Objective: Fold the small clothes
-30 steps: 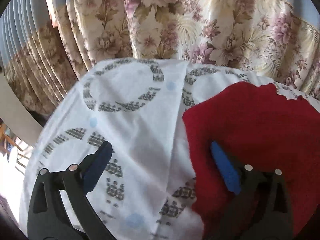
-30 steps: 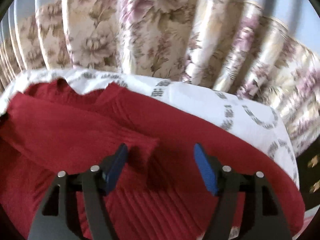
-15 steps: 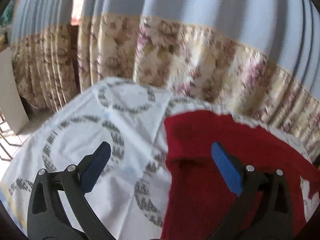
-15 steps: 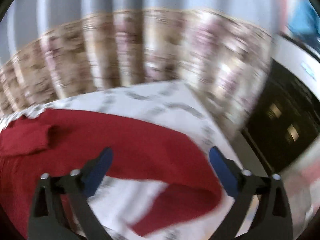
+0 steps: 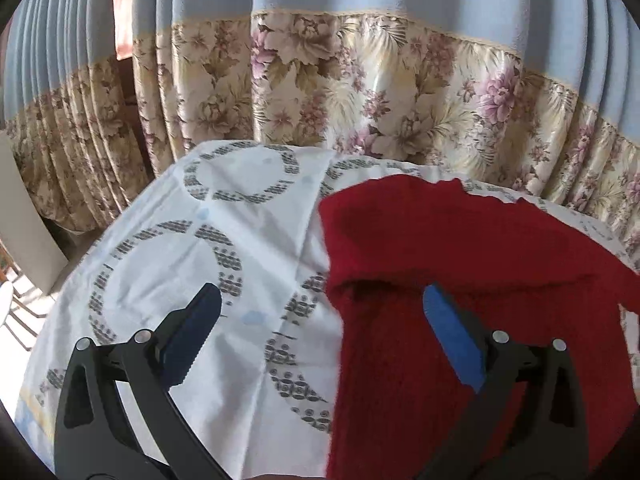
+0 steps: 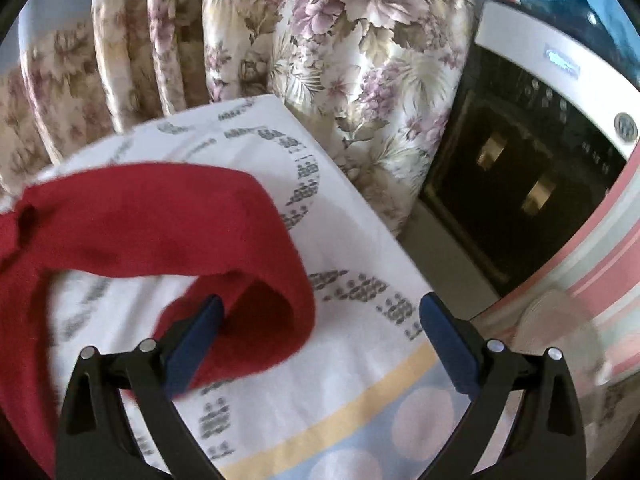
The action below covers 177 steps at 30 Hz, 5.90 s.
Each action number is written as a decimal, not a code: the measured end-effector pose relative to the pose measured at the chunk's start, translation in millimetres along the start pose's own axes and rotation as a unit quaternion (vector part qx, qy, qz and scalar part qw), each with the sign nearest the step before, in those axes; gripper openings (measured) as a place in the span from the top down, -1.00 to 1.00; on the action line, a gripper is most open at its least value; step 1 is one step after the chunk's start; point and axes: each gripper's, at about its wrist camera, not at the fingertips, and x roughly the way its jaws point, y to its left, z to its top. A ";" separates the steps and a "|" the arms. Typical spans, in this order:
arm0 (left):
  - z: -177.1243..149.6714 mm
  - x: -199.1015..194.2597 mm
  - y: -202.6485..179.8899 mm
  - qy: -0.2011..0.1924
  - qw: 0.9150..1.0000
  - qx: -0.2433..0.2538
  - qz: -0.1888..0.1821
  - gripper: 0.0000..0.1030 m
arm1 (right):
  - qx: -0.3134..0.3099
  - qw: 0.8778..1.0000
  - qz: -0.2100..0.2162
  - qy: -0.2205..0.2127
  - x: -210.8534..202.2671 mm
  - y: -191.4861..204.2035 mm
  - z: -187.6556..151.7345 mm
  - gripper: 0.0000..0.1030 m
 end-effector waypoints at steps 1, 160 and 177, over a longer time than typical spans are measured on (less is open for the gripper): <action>-0.2 -0.7 0.2 -0.002 1.000 -0.003 -0.004 -0.94 | 0.001 1.000 0.000 0.003 3.0 -0.1 1.4 -0.29; 42.3 95.6 -93.2 0.029 0.997 0.073 -0.015 -0.89 | -0.053 0.965 0.247 -0.075 -38.1 185.2 49.8 -0.80; 60.5 67.2 -53.5 -0.023 0.999 0.024 0.027 0.80 | -0.068 0.965 0.243 -0.071 -23.0 226.2 68.1 -0.80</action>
